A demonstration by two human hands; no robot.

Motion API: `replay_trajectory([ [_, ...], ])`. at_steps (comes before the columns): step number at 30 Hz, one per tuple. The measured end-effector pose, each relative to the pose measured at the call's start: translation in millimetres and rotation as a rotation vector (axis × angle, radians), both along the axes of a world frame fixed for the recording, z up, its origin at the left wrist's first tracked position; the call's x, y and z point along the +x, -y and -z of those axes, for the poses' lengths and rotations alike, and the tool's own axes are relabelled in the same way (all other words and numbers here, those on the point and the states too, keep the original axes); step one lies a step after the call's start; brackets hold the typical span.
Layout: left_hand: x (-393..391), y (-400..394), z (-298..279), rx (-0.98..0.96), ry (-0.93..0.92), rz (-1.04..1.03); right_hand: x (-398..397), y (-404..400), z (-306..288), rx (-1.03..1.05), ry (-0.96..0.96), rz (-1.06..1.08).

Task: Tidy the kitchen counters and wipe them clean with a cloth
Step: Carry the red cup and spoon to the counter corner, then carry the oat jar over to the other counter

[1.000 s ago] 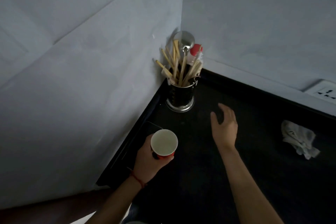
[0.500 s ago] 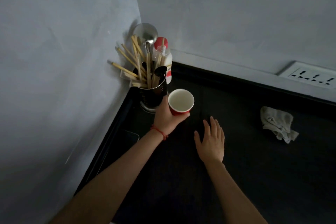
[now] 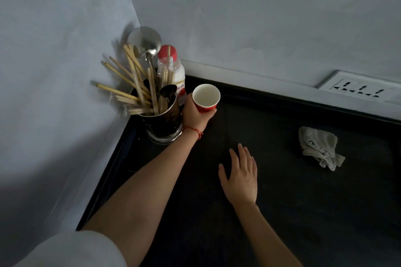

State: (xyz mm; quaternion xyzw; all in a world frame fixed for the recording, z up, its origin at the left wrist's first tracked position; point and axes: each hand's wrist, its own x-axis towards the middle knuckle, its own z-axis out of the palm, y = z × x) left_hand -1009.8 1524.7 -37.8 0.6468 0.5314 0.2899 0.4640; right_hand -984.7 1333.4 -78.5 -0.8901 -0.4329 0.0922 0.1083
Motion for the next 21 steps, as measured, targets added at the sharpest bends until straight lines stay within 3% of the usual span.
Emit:
replay_trajectory([
  [7,-10,12,2,-0.047,-0.01,0.05,-1,0,0,0.016,-0.012,-0.003],
  [11,-32,41,1,-0.081,-0.133,0.102,-1,1,-5,0.019,-0.079,-0.01],
  [16,-73,88,0,0.101,-0.257,0.304,-3,15,-20,0.137,-0.153,0.017],
  [21,-103,134,-2,0.209,-0.247,0.496,-21,77,-44,0.238,-0.164,0.212],
])
